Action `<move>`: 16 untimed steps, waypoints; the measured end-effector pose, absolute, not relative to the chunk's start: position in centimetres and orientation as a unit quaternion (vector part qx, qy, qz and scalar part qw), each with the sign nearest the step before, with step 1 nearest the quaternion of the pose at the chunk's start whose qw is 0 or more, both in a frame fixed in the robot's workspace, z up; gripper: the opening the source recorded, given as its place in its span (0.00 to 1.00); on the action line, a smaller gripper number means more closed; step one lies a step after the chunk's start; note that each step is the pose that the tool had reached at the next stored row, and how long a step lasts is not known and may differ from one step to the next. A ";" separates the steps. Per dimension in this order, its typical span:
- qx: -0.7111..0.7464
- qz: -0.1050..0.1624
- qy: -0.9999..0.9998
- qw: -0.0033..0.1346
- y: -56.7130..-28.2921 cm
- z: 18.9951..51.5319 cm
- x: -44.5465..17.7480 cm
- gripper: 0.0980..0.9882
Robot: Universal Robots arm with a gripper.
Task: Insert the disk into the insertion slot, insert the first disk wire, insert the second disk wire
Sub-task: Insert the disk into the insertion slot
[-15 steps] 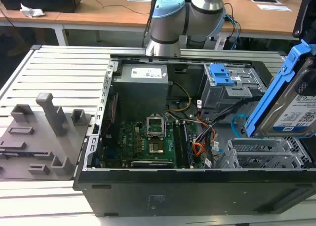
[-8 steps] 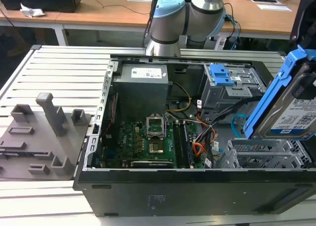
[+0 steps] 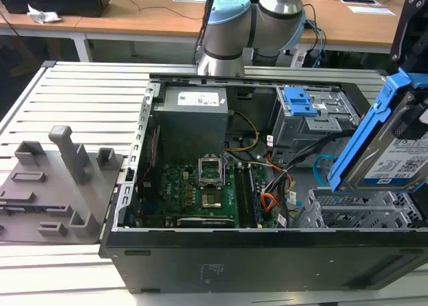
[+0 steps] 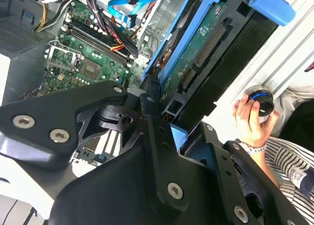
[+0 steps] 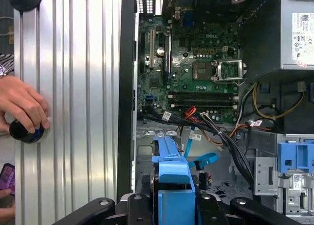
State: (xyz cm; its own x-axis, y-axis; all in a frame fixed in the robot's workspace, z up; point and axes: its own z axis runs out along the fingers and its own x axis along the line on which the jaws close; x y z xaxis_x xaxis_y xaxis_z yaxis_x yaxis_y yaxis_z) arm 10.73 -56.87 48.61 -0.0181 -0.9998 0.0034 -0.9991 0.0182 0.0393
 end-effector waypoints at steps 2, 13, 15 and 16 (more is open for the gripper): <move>0.701 -0.013 -0.713 0.015 -56.9 48.5 10.7 0.30; 0.701 -0.013 -0.713 0.015 -56.9 47.8 10.7 0.30; 0.701 -0.013 -0.713 0.015 -56.9 47.7 10.7 0.30; 0.701 -0.013 -0.713 0.015 -56.9 47.6 10.7 0.30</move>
